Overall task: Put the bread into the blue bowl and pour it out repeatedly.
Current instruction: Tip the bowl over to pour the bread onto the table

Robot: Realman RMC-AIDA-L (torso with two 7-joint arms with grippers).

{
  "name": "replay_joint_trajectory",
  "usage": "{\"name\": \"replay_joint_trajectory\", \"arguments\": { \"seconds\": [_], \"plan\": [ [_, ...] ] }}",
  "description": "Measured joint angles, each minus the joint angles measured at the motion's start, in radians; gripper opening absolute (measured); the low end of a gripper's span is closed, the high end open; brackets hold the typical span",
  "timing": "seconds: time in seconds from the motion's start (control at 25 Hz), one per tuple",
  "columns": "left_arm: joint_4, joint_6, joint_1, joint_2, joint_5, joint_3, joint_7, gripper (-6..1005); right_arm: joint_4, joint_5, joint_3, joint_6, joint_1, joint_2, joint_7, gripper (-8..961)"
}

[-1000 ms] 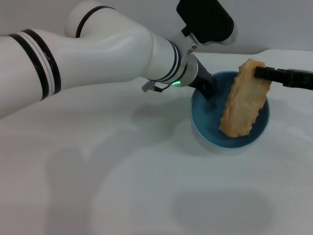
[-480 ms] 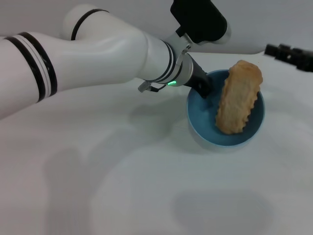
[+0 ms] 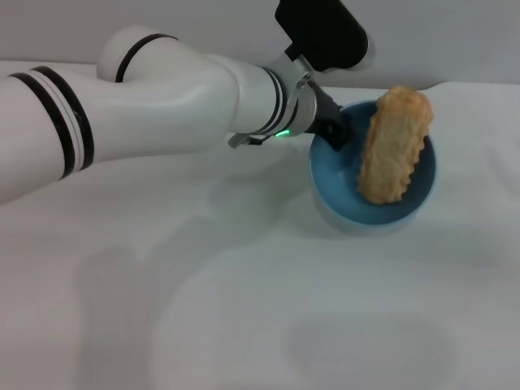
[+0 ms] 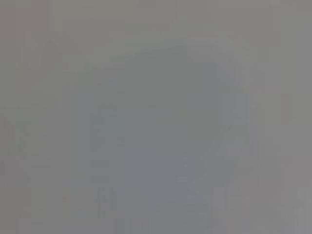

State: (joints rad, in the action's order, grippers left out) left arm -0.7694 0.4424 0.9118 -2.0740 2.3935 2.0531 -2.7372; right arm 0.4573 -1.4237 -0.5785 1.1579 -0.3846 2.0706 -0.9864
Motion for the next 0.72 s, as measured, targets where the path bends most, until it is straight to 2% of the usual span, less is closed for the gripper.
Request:
{"name": "replay_joint_trajectory", "arguments": {
  "seconds": [0.08, 0.32, 0.52, 0.72],
  "plan": [
    [0.002, -0.011, 0.006, 0.0, 0.003, 0.001, 0.0, -1, -0.058, 0.097, 0.003, 0.01, 0.02, 0.001, 0.128, 637],
    [0.002, -0.057, 0.037, 0.001, 0.009, 0.005, 0.012, -1, -0.171, 0.255, 0.006, 0.011, 0.064, 0.001, 0.298, 634],
    [-0.002, -0.092, 0.073, 0.0, 0.013, 0.018, 0.122, -1, -0.322, 0.445, 0.02, 0.035, 0.097, 0.003, 0.454, 631],
    [0.005, -0.133, 0.115, -0.004, 0.118, 0.088, 0.23, -1, -0.391, 0.537, 0.034, 0.093, 0.123, 0.006, 0.485, 629]
  ]
}}
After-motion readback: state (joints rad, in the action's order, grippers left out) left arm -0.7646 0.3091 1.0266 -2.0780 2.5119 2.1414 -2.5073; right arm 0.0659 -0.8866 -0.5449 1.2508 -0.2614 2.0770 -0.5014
